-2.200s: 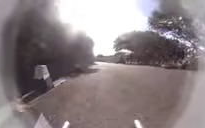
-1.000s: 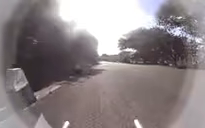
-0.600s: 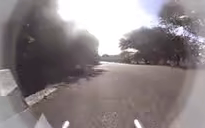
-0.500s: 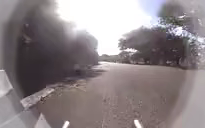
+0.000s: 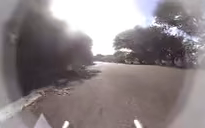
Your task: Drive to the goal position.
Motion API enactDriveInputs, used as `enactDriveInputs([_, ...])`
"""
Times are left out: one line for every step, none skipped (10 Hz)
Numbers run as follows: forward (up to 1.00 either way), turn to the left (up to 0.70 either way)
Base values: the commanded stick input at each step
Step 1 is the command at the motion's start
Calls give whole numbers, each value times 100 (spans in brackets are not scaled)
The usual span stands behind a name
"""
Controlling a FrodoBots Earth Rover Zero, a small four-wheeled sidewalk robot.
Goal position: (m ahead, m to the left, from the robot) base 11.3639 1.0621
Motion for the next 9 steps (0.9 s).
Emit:
enactDriveInputs([70,0])
enactDriveInputs([70,0])
enactDriveInputs([70,0])
enactDriveInputs([70,0])
enactDriveInputs([70,0])
enactDriveInputs([70,0])
enactDriveInputs([70,0])
enactDriveInputs([70,0])
enactDriveInputs([70,0])
